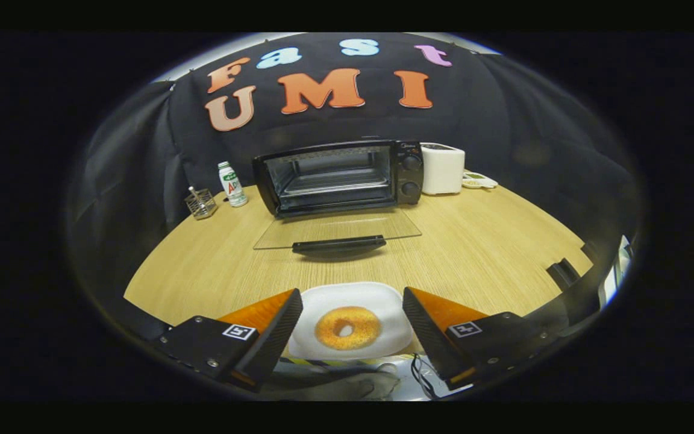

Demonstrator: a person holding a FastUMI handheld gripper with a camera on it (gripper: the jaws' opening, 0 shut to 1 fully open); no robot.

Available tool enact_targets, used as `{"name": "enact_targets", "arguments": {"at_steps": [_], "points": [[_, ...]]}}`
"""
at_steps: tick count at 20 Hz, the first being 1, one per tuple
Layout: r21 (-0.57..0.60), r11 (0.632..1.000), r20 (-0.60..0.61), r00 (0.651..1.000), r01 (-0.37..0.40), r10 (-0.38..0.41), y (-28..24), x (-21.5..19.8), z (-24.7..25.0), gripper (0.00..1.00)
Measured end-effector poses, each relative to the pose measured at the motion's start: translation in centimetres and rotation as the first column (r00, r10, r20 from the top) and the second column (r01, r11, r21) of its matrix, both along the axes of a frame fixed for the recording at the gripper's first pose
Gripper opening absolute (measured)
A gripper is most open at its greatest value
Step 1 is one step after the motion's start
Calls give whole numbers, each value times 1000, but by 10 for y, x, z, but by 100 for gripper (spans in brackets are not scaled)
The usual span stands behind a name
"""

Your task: Open the toaster oven, put the food inside, and close the toaster oven door.

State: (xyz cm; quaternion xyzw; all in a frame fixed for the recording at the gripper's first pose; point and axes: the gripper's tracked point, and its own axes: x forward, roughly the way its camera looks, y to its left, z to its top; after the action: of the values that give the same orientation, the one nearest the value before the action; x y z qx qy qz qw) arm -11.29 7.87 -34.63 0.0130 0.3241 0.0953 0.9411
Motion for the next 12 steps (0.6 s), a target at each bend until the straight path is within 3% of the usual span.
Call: {"name": "enact_targets", "arguments": {"at_steps": [7,12], "points": [[-25,999,-51,998,-38,37,7,-23,-41,100],[-30,999,-14,999,-33,33,3,-23,-60,100]]}}
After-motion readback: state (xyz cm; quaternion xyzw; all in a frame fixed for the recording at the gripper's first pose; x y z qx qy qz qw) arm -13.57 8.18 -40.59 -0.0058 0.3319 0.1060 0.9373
